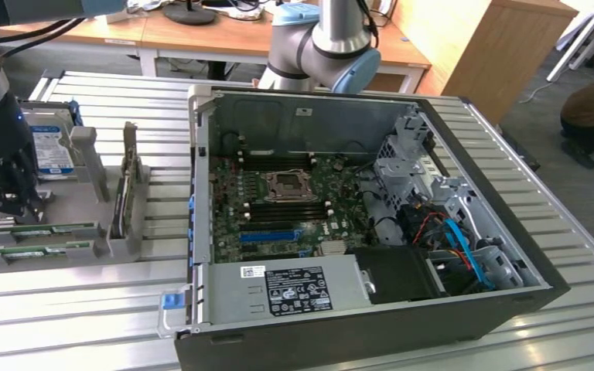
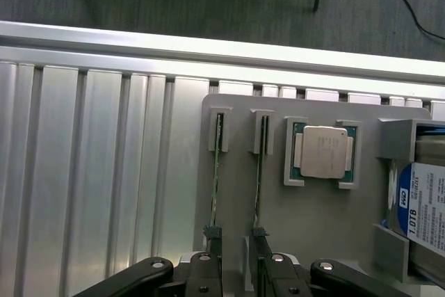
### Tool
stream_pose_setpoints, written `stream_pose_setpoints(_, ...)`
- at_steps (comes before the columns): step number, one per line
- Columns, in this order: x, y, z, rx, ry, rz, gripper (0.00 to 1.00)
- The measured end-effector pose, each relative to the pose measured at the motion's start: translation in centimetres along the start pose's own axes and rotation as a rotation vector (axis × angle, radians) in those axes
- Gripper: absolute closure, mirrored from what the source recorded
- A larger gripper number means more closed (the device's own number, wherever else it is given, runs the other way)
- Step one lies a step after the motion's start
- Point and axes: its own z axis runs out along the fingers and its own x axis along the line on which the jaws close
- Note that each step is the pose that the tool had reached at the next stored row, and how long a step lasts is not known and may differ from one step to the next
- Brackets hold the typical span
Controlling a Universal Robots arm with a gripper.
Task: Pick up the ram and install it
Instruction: 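Pick up the ram and move it above insertion slot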
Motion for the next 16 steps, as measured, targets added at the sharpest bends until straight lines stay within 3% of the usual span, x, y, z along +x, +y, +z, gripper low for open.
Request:
stream_pose_setpoints(7,0.01,-0.02,0.85,0.0005,0.0000,0.000,0.70)
stream_pose_setpoints(16,0.73,0.07,0.90,0.0005,0.0000,0.000,0.70)
